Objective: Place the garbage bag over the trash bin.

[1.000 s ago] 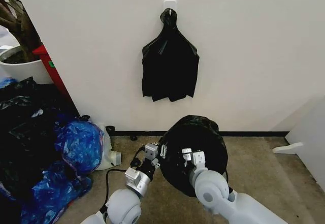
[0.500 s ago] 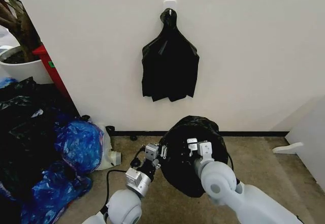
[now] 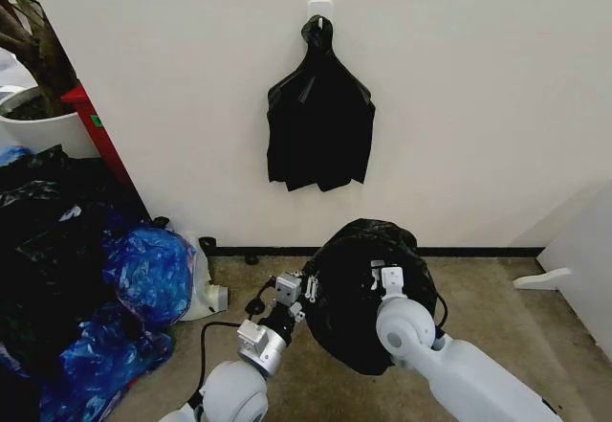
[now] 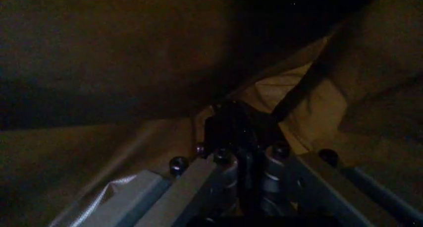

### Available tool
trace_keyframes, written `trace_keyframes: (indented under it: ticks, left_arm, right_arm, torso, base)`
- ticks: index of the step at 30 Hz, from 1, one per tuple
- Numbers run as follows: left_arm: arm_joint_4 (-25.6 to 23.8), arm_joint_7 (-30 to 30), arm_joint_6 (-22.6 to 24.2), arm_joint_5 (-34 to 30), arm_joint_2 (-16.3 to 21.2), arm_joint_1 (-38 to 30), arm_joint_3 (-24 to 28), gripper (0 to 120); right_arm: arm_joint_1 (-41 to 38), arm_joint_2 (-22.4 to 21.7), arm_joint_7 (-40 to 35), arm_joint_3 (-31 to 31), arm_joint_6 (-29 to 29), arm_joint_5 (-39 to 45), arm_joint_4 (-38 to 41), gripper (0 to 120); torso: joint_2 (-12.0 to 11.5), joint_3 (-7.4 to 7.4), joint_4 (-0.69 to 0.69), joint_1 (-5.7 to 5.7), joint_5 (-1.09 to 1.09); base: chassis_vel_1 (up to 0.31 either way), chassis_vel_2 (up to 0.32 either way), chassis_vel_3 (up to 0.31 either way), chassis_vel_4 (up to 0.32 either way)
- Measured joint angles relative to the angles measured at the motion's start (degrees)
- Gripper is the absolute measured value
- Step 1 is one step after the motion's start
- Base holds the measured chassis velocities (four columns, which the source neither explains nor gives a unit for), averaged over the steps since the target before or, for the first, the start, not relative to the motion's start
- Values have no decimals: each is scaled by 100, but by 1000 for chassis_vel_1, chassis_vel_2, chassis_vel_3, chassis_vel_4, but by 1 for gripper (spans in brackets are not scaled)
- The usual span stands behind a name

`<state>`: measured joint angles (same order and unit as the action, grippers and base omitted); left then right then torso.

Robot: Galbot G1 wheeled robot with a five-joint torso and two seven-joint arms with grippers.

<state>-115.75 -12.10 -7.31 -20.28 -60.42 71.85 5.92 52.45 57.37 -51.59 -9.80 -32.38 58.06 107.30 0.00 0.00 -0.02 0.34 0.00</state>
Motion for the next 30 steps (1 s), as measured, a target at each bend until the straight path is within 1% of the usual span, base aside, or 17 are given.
trace_keyframes:
  ticks: [4, 7, 11, 12, 15, 16, 18, 19, 20, 22, 24, 25, 26, 27, 28, 29, 30]
  left_arm:
    - [-5, 25, -14, 7, 6, 8, 0, 2]
    - [59, -50, -14, 34, -23, -6, 6, 2]
    - [208, -146, 4, -3, -77, -70, -56, 2]
    - [208, -146, 4, -3, -77, -70, -56, 2]
    - [314, -205, 21, -105, -98, -110, -137, 2]
    - [360, -302, 67, -211, -106, -131, -183, 2]
    - [384, -396, 118, -349, -116, -153, -215, 2]
    - [416, -560, 213, -605, -141, -193, -273, 2]
    - [416, -560, 213, -605, -141, -193, -273, 2]
    - [432, -708, 314, -917, -176, -246, -348, 2]
    - [433, -868, 463, -1307, -205, -294, -447, 2]
    - [433, -901, 489, -1376, -207, -294, -472, 2]
    - [416, -1010, 565, -1575, -211, -281, -554, 2]
    - [416, -1010, 565, -1575, -211, -281, -554, 2]
    - [378, -1114, 615, -1763, -220, -228, -677, 2]
    - [345, -1163, 639, -1849, -231, -181, -757, 2]
    - [271, -1267, 678, -2031, -254, -91, -898, 2]
  right_arm:
    - [47, -52, 72, 12, 32, 54, 232, 0]
    - [184, -151, 192, -41, -7, 175, 780, 0]
    - [483, -289, 617, -7, 7, 155, 1367, 0]
    - [483, -289, 617, -7, 7, 155, 1367, 0]
    - [717, -504, 1176, 137, 111, 82, 1814, 0]
    - [829, -632, 1498, 234, 189, 42, 2022, 0]
    - [930, -742, 1795, 350, 267, -10, 2194, 0]
    - [1054, -875, 2097, 543, 345, -70, 2439, 0]
    - [1054, -875, 2097, 543, 345, -70, 2439, 0]
    - [1142, -987, 2240, 748, 396, -20, 2739, 0]
    - [1234, -1104, 2309, 1101, 397, 235, 3091, 0]
    - [1251, -1132, 2326, 1167, 391, 296, 3151, 0]
    - [1316, -1228, 2419, 1420, 377, 489, 3314, 0]
    - [1316, -1228, 2419, 1420, 377, 489, 3314, 0]
    - [1399, -1336, 2558, 1678, 345, 685, 3449, 0]
    - [1420, -1388, 2633, 1775, 326, 771, 3500, 0]
    - [1445, -1491, 2800, 1930, 316, 921, 3573, 0]
  torso:
    - [0, 0, 0, 0, 0]
    - [0, 0, 0, 0, 0]
    - [0, 0, 0, 0, 1]
    - [0, 0, 0, 0, 1]
    - [0, 0, -1, 0, 0]
    - [0, 0, -1, 0, -1]
    - [0, 0, 0, 0, 1]
    - [0, 0, -1, 0, 0]
    - [0, 0, -1, 0, 0]
    - [0, 0, -1, 0, 0]
    - [0, 0, -1, 0, 0]
    - [0, 0, -1, 0, -1]
    - [0, 0, -1, 0, 1]
    - [0, 0, -1, 0, 1]
    - [0, 0, -1, 0, 0]
    - [0, 0, -3, 0, -1]
    - [0, 0, 2, 0, 1]
  base:
    - [0, 0, 0, 0]
    - [0, 0, 0, 0]
    - [0, 0, 0, 0]
    - [0, 0, 0, 0]
    - [0, 0, 0, 0]
    - [0, 0, 0, 0]
    - [0, 0, 0, 0]
    - [0, 0, 0, 0]
    - [0, 0, 0, 0]
    - [0, 0, 0, 0]
    - [0, 0, 0, 0]
    - [0, 0, 0, 0]
    - [0, 0, 0, 0]
    - [0, 0, 0, 0]
    - [0, 0, 0, 0]
    - [0, 0, 0, 0]
    - [0, 0, 0, 0]
